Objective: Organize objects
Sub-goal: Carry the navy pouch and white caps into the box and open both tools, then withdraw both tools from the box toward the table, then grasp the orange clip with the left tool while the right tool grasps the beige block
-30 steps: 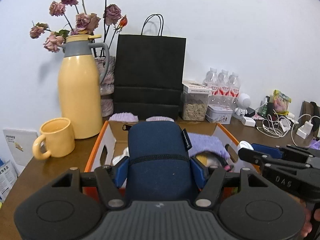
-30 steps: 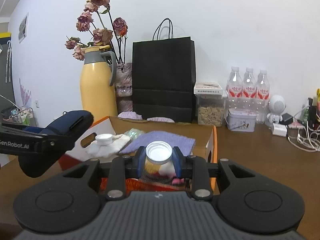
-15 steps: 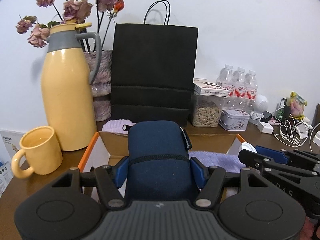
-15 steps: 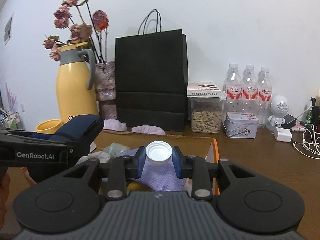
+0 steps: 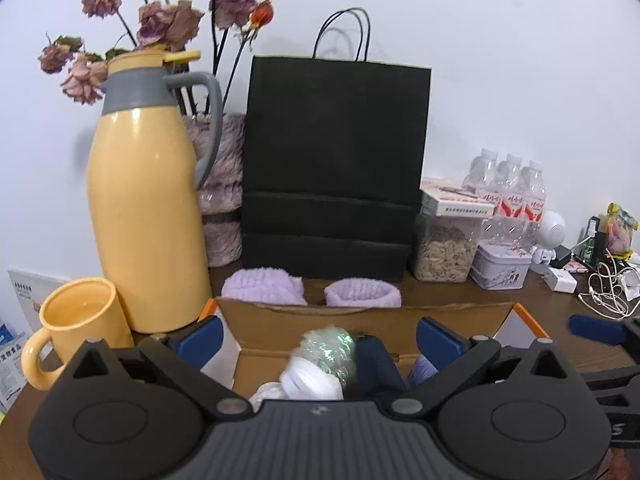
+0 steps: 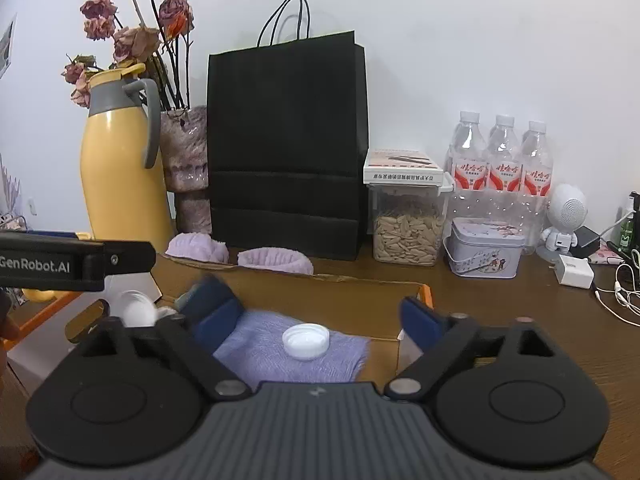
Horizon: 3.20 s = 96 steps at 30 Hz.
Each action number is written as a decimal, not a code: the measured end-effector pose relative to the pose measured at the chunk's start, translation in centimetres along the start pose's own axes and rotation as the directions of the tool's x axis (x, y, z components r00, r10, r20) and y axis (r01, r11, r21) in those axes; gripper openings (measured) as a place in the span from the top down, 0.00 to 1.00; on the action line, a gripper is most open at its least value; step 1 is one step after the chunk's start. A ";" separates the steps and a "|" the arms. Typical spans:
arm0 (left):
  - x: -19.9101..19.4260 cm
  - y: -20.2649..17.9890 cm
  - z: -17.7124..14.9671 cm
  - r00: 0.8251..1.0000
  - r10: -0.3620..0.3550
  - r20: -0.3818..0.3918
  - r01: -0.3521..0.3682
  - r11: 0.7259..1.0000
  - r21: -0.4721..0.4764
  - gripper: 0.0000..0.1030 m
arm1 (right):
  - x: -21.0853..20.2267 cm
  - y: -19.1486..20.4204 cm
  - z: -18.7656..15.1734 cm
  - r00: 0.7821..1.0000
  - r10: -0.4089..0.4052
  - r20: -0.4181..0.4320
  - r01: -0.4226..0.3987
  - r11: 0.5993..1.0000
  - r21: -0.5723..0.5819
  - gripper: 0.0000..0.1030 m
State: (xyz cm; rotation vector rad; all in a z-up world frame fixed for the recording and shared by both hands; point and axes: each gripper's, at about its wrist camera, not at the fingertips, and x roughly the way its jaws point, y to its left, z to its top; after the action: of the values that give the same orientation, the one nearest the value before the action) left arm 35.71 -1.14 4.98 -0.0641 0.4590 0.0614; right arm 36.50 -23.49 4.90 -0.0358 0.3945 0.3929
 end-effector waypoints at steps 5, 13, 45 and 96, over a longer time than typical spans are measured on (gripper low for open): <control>0.0 0.1 -0.3 1.000 0.005 -0.015 -0.005 1.000 0.002 0.00 | -0.5 0.2 0.0 1.000 -0.003 0.000 0.003 1.000 -0.004 0.00; -1.8 0.2 -0.8 1.000 -0.004 0.015 0.003 1.000 0.017 0.00 | -2.1 0.7 -0.3 1.000 -0.006 0.014 0.006 1.000 -0.025 0.00; -11.7 6.2 -8.8 0.994 0.059 -0.090 -0.055 0.998 0.044 0.02 | -11.5 4.6 -7.3 0.996 -0.022 -0.086 0.013 0.994 -0.106 0.00; -12.0 4.5 -14.5 0.989 -0.037 -0.142 0.042 0.999 0.031 0.89 | -11.4 8.2 -11.0 0.982 0.072 -0.177 -0.086 0.994 -0.070 0.76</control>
State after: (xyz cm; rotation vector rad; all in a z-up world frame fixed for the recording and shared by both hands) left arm 18.30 1.75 -2.84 -0.0444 0.6005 0.0104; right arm 19.64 -21.26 -0.60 -0.1309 0.5547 0.4855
